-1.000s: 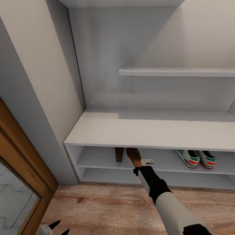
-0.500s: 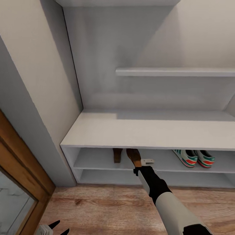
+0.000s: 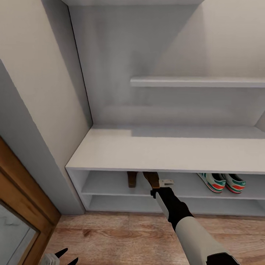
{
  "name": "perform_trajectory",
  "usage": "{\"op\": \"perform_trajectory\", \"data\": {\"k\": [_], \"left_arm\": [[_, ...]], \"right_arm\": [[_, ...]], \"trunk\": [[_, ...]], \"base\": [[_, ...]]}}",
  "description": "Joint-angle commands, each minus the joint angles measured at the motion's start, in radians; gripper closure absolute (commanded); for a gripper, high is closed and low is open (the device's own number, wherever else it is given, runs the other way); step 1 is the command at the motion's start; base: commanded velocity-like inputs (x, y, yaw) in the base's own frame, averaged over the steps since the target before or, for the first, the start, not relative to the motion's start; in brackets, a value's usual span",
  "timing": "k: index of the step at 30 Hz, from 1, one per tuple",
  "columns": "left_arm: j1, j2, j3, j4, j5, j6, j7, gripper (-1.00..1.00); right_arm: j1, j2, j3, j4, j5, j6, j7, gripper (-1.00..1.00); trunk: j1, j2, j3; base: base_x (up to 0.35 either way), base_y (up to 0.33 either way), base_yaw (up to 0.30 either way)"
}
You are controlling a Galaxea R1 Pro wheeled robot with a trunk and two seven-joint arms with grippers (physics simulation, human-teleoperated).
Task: Pick up the two gym shoes and the two sandals from the corridor floor and place them onto the hallstand (shoe rack) in the corridor, making sure they are on the rack and not on the floor. Arrange them so the two gym shoes are next to each other and the two sandals are next to each other.
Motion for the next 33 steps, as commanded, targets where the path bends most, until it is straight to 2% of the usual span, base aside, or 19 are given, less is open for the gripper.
{"op": "perform_trajectory", "data": {"k": [1,6,13,17,24,33], "left_arm": [[-0.001,0.0,0.002,0.001,0.0,-0.005,-0.004,-1.0],[-0.001,0.0,0.002,0.001,0.001,-0.006,-0.008,-1.0],[-0.001,0.0,0.0,0.001,0.001,-0.005,-0.009,-1.0],[-0.001,0.0,0.001,0.001,0.001,-0.005,-0.009,-1.0],[-0.001,0.0,0.002,0.001,0.001,-0.005,-0.008,-1.0],[-0.001,0.0,0.002,0.001,0.001,-0.005,-0.004,-1.0]], "right_arm": [[0.0,0.0,0.003,-0.001,-0.008,0.004,-0.01,1.0],[0.0,0.0,0.003,-0.001,-0.008,0.004,-0.01,1.0],[0.0,0.0,0.003,-0.001,-0.008,0.004,-0.01,1.0],[0.0,0.0,0.003,-0.001,-0.008,0.004,-0.01,1.0],[0.0,0.0,0.003,-0.001,-0.008,0.004,-0.01,1.0],[0.0,0.0,0.004,-0.006,-0.008,0.003,-0.01,1.0]], "trunk": [[0.0,0.0,-0.001],[0.0,0.0,-0.007],[0.027,-0.049,-0.04],[0.028,-0.05,-0.061],[0.028,-0.05,-0.071],[0.028,-0.05,-0.073]], "base": [[0.001,0.0,0.0],[0.0,0.0,0.0],[0.0,0.0,0.0],[0.0,0.0,0.0],[0.0,0.0,0.0],[0.067,0.017,0.0]]}}
